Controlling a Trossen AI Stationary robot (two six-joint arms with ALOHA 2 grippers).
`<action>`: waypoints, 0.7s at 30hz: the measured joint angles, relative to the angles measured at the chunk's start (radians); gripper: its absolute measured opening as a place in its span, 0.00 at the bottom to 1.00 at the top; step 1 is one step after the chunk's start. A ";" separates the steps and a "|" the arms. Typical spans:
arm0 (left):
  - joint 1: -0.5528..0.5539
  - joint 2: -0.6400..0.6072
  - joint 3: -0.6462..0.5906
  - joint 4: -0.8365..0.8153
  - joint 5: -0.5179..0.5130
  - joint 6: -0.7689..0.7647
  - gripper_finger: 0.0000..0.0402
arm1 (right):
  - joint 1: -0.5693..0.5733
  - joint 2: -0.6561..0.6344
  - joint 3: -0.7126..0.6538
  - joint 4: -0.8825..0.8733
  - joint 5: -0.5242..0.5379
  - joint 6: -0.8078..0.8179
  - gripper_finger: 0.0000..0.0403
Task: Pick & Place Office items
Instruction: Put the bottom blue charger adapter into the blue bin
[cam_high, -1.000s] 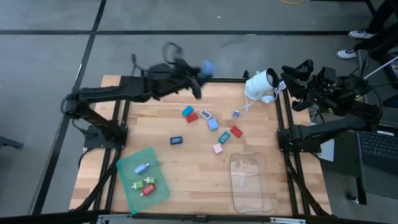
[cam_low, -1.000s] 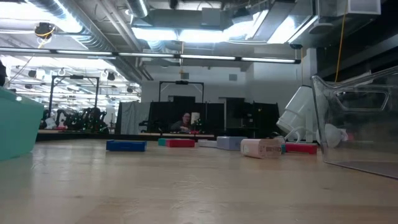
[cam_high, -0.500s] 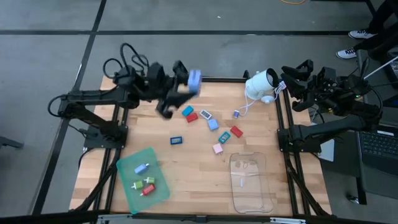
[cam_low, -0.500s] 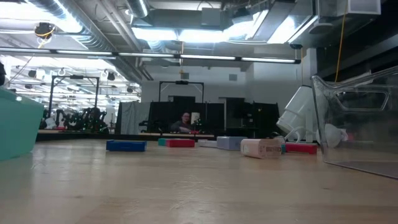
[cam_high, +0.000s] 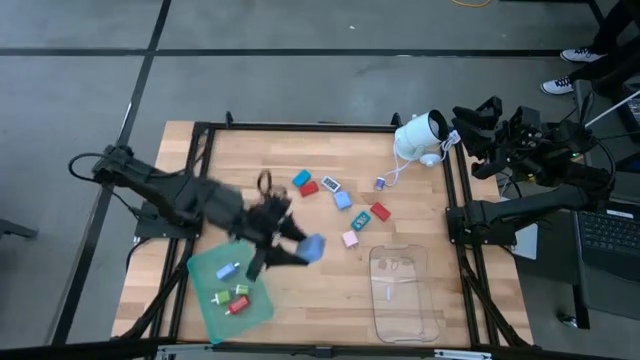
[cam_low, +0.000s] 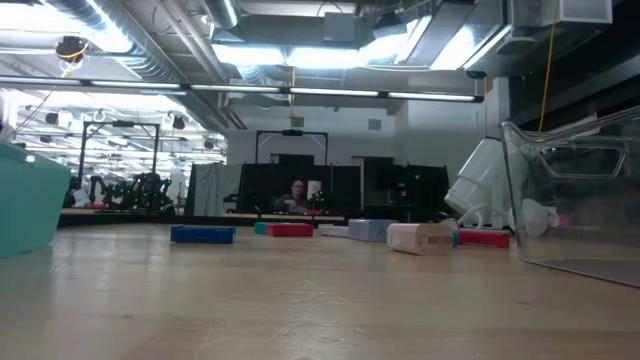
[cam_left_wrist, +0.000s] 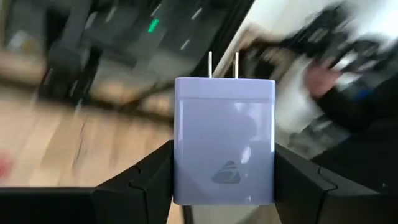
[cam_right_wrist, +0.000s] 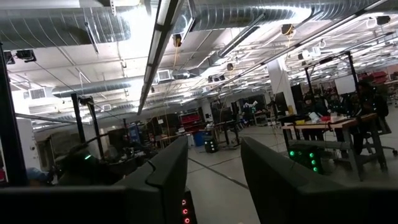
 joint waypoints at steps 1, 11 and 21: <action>-0.036 0.000 0.000 -0.045 -0.056 -0.036 0.52 | 0.000 0.000 0.000 0.000 0.000 0.000 0.39; -0.359 0.025 0.000 -0.447 -0.574 -0.629 0.52 | 0.000 0.000 0.000 -0.001 -0.026 0.003 0.39; -0.538 0.256 0.001 -0.923 -0.376 -1.359 0.52 | 0.000 0.007 0.000 -0.004 -0.025 0.014 0.39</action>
